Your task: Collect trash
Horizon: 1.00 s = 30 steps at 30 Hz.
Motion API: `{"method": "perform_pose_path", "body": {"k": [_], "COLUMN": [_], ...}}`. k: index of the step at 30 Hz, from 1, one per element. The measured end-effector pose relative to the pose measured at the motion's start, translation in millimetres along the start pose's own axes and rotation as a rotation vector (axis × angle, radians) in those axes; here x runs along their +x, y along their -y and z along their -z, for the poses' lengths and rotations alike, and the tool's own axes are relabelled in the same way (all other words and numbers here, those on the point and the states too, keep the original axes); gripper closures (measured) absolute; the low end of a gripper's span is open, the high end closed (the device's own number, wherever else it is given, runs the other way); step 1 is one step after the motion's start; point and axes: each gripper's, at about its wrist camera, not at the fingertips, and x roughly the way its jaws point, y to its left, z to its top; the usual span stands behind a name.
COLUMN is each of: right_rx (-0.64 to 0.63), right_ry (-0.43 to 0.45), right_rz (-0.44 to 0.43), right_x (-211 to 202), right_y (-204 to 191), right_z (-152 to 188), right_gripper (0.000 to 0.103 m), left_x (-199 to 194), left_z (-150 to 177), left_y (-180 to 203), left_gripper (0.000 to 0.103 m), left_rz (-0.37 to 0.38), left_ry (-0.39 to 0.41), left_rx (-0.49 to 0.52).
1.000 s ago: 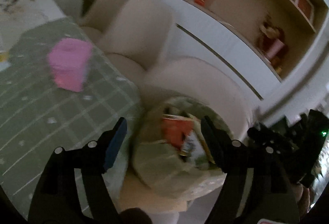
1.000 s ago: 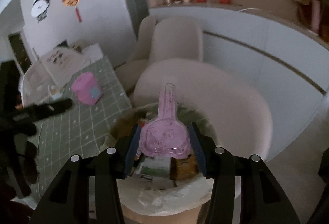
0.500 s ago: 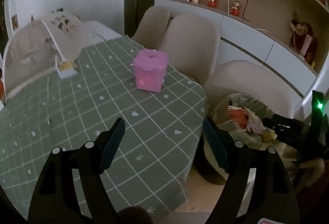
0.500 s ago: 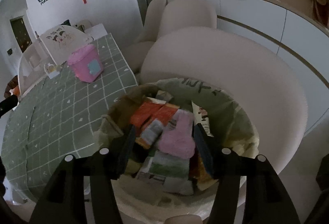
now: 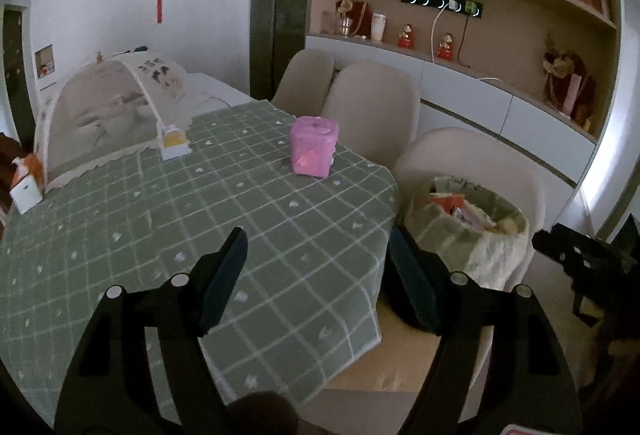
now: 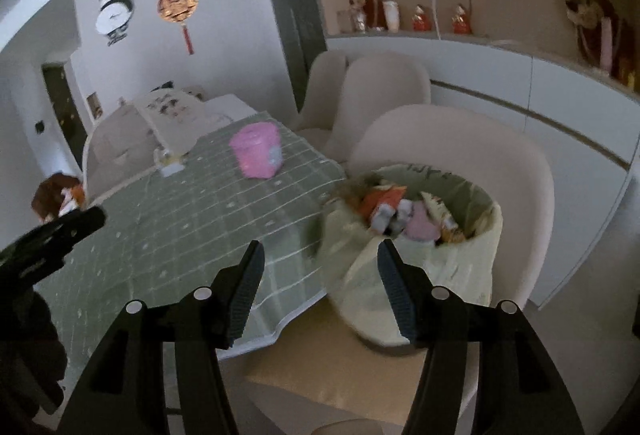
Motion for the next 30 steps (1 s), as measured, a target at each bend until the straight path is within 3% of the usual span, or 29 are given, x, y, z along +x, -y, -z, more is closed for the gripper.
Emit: {"method": "perform_pose_path", "body": {"k": [7,13,30], "right_rx": [-0.037,-0.080,-0.084], "right_ry": [-0.029,-0.002,0.049], "right_rz": [0.014,0.062,0.077], "right_x": [-38,-63,-79], "right_y": [-49,-77,-98], "right_z": [34,48,41], "right_gripper": [0.047,0.047,0.047], "left_x": [-48,-67,-83], "left_z": [30,45,46], "left_y": [-7,-14,-19], "left_gripper": [0.033,0.033,0.033], "left_rz": [-0.024,-0.023,0.008], "left_ry": [0.022,0.007,0.019], "left_rx": [0.005,-0.008,0.007]}}
